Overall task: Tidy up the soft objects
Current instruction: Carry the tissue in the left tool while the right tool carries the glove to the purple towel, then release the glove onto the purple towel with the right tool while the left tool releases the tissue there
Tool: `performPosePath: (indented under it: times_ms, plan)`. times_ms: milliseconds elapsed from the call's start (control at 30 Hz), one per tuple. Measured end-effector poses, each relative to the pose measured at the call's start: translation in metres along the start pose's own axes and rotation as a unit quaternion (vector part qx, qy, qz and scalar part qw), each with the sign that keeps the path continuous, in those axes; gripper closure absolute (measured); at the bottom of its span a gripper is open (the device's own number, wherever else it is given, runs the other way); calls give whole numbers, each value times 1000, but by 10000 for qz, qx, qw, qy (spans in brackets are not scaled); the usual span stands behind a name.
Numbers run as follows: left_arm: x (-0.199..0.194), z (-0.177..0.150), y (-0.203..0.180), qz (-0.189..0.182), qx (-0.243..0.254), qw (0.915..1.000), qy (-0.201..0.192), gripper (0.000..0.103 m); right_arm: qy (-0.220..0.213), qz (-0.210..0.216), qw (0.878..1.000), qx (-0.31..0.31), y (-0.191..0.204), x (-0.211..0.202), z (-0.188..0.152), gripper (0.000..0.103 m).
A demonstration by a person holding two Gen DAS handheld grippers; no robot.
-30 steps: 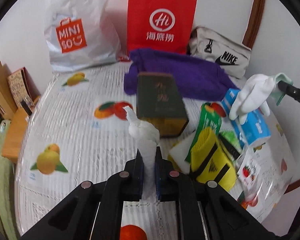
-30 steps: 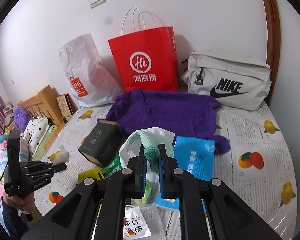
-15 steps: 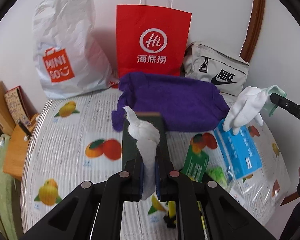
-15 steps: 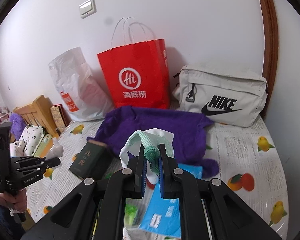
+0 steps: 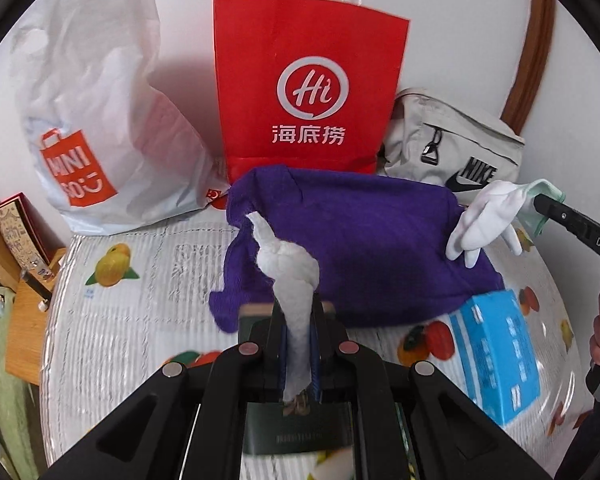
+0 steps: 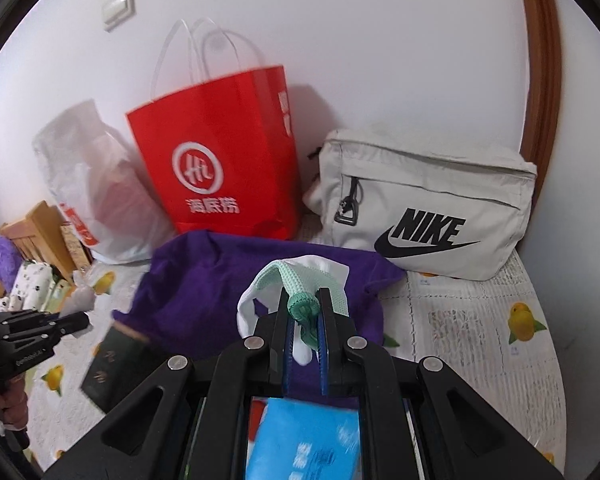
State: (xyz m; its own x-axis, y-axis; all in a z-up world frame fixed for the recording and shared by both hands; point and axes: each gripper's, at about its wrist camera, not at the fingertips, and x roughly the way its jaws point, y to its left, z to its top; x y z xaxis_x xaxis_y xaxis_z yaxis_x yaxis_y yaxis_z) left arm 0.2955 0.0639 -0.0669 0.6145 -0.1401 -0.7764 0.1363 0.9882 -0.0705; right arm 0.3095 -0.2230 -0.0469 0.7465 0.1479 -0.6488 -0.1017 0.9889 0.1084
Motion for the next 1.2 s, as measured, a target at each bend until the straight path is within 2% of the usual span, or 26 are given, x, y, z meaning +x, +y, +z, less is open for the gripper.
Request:
performPosePath:
  times_ms: [333,500,733,800,933,967,1200]
  plan:
    - [56,33,-5,-107,12,9995,292,94,342,-315,9989,72,-24,64,11,93]
    - [79,45,-4,-152,-77,9987,486,94,668,-226,9975,69,-30,97,11,92]
    - [113,60,-3,-311,-237,9964,748,94,942,98,9954,146,-33,115,6,88]
    - [123,64,-5,-252,-221,9962,804,94,991,195,9948,123,-32,116,4,83]
    - [140,69,-5,-250,-274,9953,897,94,1022,370,9939,200,-35,112,2,55]
    - [144,71,-5,-248,-294,9950,921,94,1011,380,9939,208,-35,110,2,52]
    - [167,81,-8,-111,-322,9939,1052,93,973,479,9938,235,-37,96,-2,52]
